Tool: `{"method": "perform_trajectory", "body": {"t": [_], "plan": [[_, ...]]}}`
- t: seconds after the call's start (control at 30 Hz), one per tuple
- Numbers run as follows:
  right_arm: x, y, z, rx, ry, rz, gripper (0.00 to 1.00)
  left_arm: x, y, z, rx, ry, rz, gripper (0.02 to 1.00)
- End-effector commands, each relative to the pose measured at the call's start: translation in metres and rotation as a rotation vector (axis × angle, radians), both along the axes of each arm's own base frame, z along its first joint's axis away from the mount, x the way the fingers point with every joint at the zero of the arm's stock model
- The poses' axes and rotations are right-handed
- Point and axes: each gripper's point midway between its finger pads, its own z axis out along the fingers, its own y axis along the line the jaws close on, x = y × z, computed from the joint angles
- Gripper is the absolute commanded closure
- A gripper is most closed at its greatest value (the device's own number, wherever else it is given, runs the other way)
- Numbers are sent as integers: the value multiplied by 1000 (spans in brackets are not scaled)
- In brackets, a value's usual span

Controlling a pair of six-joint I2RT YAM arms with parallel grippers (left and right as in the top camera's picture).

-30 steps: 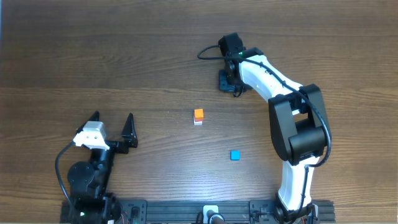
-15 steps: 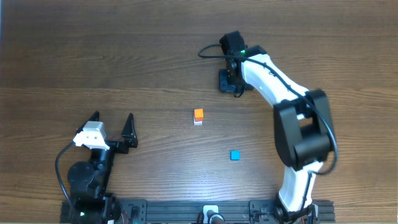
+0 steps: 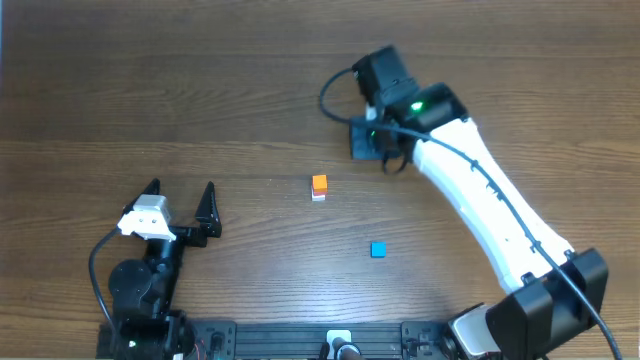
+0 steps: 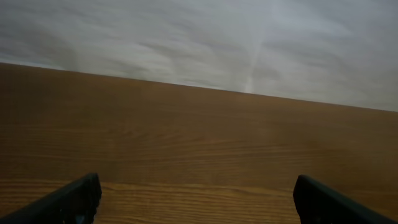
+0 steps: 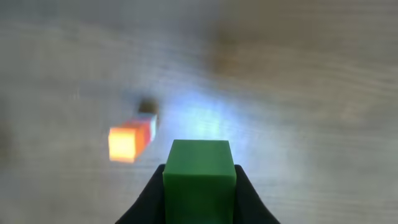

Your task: Stack Cubes

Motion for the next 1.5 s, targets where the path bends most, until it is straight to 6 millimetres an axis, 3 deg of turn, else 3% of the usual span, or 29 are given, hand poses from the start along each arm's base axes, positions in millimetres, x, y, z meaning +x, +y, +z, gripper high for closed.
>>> {"method": "perform_trajectory", "body": {"t": [0.03, 0.2, 0.47, 0.77, 1.03, 1.5], "plan": [[-31, 25, 2, 3, 54, 11, 989, 0, 2, -1, 12, -2, 9, 20], [-54, 51, 1, 7, 72, 50, 989, 0, 2, -1, 12, -2, 9, 20], [-65, 66, -3, 11, 86, 52, 991, 0, 2, -1, 12, -2, 9, 18], [-49, 76, -40, -41, 141, 52, 989, 0, 2, -1, 12, -2, 9, 20], [-31, 92, -46, -48, 142, 67, 991, 0, 2, -1, 12, -2, 9, 20], [-23, 79, -59, -103, 153, 35, 989, 0, 2, -1, 12, -2, 9, 18]]}}
